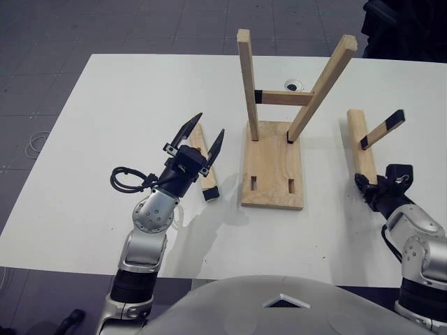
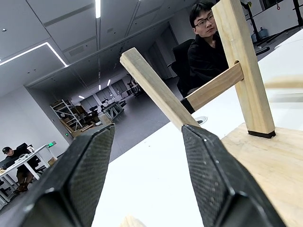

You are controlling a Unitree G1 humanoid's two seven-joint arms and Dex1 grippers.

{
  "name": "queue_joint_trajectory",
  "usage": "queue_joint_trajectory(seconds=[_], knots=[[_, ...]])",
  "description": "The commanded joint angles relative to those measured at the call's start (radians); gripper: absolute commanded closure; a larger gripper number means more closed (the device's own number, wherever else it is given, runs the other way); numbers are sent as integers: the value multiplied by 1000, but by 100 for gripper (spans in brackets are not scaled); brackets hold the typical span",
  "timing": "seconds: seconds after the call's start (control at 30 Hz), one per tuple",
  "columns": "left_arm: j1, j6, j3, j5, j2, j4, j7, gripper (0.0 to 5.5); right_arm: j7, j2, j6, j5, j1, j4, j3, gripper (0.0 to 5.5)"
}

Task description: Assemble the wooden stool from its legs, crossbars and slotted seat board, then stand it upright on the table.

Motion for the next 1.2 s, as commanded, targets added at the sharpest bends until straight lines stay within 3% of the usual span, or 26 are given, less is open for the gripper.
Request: queue_joint_trajectory(seconds=[0.03, 0.4, 0.6, 0.8, 0.97, 1.2], knots=[[-79, 39, 45, -29, 22, 11, -14, 290, -19, 14, -90, 39, -159, -24, -35, 346], [-275, 184, 171, -190, 79, 16, -74, 290, -109, 8, -49, 198, -462, -103, -106, 346], [-341, 229, 138, -224, 78, 0, -107, 290, -27, 10, 132, 604, -541, -84, -177, 346], [-393, 383, 195, -410, 71, -35, -143, 290, 56, -40, 179, 871, -580, 4, -189, 346], [-392, 587, 219, -630, 79, -131, -173, 290, 127, -90, 230, 1022, -562, 1, -106, 346], [-370, 911, 283, -1158, 23, -197, -87, 290, 368, -94, 158, 913, -520, 15, 100, 346]])
